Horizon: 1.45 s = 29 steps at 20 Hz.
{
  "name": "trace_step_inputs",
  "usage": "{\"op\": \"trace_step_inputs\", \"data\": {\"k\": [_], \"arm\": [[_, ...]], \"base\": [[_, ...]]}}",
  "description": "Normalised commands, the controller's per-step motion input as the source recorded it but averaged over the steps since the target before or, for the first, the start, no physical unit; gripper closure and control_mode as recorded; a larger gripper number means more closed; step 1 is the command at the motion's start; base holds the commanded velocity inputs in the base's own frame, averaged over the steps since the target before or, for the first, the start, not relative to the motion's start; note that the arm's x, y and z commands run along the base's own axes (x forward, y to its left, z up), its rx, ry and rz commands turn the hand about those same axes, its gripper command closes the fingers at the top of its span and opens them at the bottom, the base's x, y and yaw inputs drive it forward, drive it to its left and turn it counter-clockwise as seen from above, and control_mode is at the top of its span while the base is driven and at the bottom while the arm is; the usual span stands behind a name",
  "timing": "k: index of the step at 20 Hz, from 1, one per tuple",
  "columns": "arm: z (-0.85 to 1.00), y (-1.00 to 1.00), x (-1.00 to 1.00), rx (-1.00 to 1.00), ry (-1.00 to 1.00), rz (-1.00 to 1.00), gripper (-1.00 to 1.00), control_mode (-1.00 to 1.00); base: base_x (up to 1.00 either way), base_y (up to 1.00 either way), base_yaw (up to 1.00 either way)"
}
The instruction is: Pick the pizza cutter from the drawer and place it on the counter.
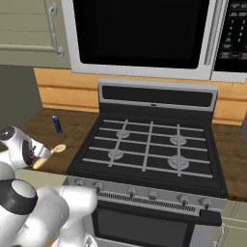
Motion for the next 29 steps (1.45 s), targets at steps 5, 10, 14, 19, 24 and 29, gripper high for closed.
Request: {"op": "trace_step_inputs", "data": {"k": [5, 10, 14, 19, 24, 29], "arm": [[0.64, -0.25, -0.71, 0.04, -0.14, 0.0, -1.0, -1.0], [0.71, -0.6, -0.36, 0.16, -0.04, 0.0, -1.0, -1.0], [0.23, -0.6, -0.06, 0.21, 0.0, 0.01, -1.0, -1.0], [0.0, -0.43, 0.0, 0.11, 0.0, 0.0, -1.0, -1.0], [0.0, -0.28, 0.0, 0.06, 0.0, 0.0, -1.0, -1.0], [0.0, -0.14, 0.0, 0.02, 0.0, 0.0, -1.0, -1.0]], "base": [[0.0, 0.0, 0.0], [0.0, 0.0, 0.0], [0.0, 0.0, 0.0], [0.0, 0.0, 0.0], [0.0, 0.0, 0.0], [0.0, 0.0, 0.0]]}}
